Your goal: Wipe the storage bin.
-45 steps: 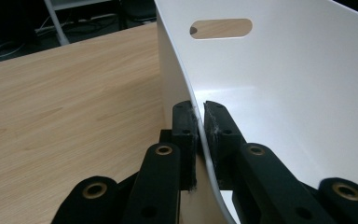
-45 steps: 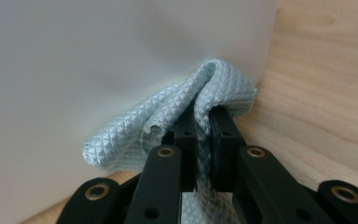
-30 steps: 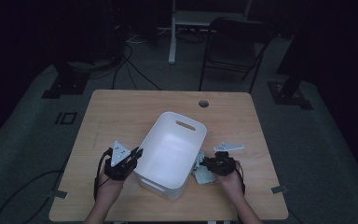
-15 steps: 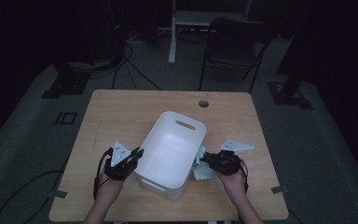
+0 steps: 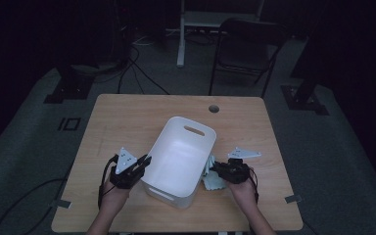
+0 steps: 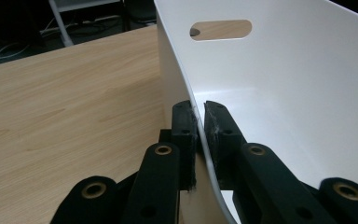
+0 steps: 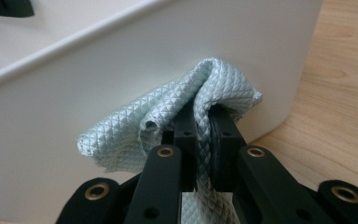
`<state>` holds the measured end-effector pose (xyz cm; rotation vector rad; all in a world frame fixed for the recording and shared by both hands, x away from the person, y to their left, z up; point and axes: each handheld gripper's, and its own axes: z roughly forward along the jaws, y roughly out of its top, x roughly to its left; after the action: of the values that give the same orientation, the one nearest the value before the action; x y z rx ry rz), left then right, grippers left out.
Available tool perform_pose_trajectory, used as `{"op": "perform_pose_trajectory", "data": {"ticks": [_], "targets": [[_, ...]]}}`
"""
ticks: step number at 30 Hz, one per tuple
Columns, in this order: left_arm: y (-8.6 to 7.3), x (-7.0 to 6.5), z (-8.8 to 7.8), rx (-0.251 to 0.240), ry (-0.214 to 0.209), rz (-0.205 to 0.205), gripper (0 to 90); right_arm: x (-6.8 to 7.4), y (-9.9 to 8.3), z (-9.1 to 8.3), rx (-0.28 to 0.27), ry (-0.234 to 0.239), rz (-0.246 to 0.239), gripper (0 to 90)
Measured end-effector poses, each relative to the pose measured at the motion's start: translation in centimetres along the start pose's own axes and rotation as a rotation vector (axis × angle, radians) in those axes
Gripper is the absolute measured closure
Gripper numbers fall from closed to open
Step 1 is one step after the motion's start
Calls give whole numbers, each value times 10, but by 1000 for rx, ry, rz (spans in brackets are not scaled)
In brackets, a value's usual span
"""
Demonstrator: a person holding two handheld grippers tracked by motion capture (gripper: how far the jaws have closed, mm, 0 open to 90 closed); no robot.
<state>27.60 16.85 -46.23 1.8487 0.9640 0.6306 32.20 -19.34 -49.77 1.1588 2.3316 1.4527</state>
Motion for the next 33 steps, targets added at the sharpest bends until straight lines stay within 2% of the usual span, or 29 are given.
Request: {"op": "perform_pose_trajectory", "data": {"ticks": [13,27,29,33], "targets": [[0,0,1,-6,13,-9,831,-10,-9,14,53,-25,21,837],[0,-1,1,-7,25,-20,831,-20,-24,38,150,-47,49,838],[-1,-2,1,-8,34,-33,831,-20,-24,38,153,-46,56,838],[0,-4,1,-5,53,-38,835,-16,-21,31,149,-42,36,838]]}}
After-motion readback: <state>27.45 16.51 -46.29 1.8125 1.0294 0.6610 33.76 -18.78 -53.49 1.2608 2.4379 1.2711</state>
